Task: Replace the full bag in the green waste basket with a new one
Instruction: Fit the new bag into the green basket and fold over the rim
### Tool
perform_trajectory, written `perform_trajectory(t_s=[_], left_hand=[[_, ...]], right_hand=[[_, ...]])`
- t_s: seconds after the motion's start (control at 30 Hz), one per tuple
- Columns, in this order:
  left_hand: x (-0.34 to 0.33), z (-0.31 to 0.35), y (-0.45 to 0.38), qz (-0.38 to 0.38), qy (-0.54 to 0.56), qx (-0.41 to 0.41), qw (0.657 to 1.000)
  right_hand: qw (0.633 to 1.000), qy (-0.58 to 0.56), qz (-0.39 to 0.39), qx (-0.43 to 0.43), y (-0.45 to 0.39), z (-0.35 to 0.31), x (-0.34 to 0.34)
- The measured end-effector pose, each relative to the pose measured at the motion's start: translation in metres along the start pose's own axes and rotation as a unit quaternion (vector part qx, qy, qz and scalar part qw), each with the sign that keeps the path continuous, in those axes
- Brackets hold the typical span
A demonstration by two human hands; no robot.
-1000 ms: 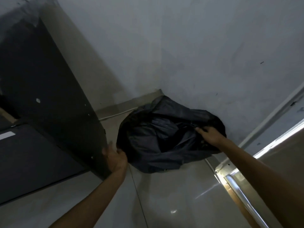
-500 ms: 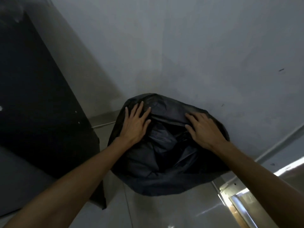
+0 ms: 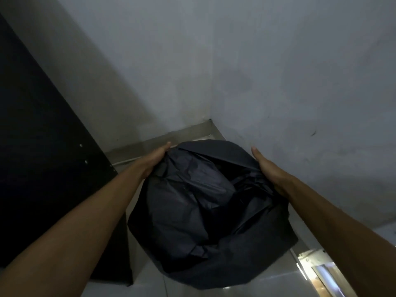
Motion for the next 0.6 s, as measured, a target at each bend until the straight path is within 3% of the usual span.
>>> perform_trajectory(t_s=[0.07,0.13,0.2,0.27,0.33,0.47,0.53,0.6], left_hand=[[0.009,-0.006,-0.003,0.045,-0.011,-0.01,0.999],[0.033,0.008,-0.001,0.2,-0.087,-0.1,0.971],[0.047,0.032,0.017,0.32,-0.186,-0.237,0.898],[0.043,0.057,0.052,0.38,-0.219,-0.381,0.814],[0.018,0.068,0.088,0.347,-0.22,-0.492,0.768],[-0.061,0.037,0.157,0.138,-0.325,-0.58,0.734],[-0.075,0.016,0.19,0.113,-0.347,-0.594,0.717],[-0.075,-0.005,0.218,0.131,-0.352,-0.603,0.703]], right_hand=[[0.999,0.02,0.034,0.003,0.007,0.001,0.004],[0.989,0.055,0.114,0.077,0.016,-0.012,0.014],[0.956,0.083,0.201,0.199,0.028,-0.031,0.026],[0.918,0.107,0.264,0.275,0.043,-0.041,0.037],[0.88,0.154,0.299,0.334,0.06,-0.046,0.043],[0.796,0.255,0.359,0.414,0.116,-0.035,0.049],[0.763,0.297,0.409,0.403,0.142,-0.017,0.056],[0.769,0.312,0.428,0.358,0.16,0.005,0.063]])
Point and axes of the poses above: each hand's wrist, its own y-axis away from the middle knuckle, its own x-axis out of the back of the hand, z = x × y, the point moved 8 cm from there along -y, towards the middle knuckle, and after that the axes turned 15 degrees about z, right-handed, at the moved point
